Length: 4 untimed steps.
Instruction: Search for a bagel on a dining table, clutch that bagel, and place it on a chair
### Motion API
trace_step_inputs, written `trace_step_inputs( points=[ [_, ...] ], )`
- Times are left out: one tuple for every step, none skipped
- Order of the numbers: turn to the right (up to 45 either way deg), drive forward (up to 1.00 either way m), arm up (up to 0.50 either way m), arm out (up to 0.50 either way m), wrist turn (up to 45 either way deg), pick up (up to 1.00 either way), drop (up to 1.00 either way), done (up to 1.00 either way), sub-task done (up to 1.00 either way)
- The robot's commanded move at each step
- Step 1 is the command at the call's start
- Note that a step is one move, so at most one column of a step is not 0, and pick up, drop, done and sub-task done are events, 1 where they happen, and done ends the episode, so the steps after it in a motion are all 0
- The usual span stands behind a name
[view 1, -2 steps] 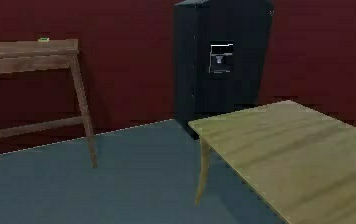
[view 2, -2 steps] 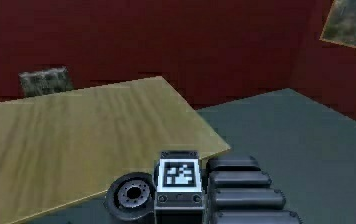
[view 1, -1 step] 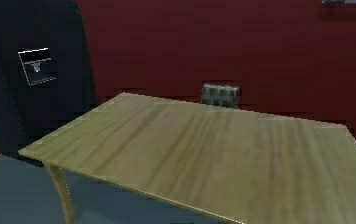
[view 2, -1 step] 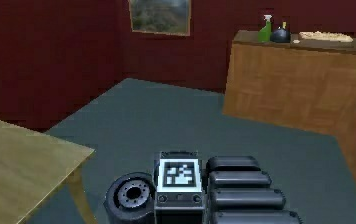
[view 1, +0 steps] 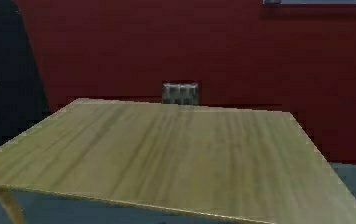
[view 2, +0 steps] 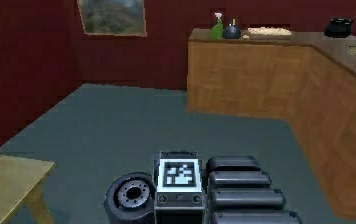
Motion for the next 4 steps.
trace_step_inputs(
  points=[
    [-45.0,0.0,0.0,0.0,0.0,0.0,0.0,0.0,0.0],
    [-45.0,0.0,0.0,0.0,0.0,0.0,0.0,0.0,0.0],
    [0.0,0.0,0.0,0.32,0.0,0.0,0.0,0.0,0.0],
    [0.0,0.0,0.0,0.0,45.0,0.0,0.0,0.0,0.0]
  ],
)
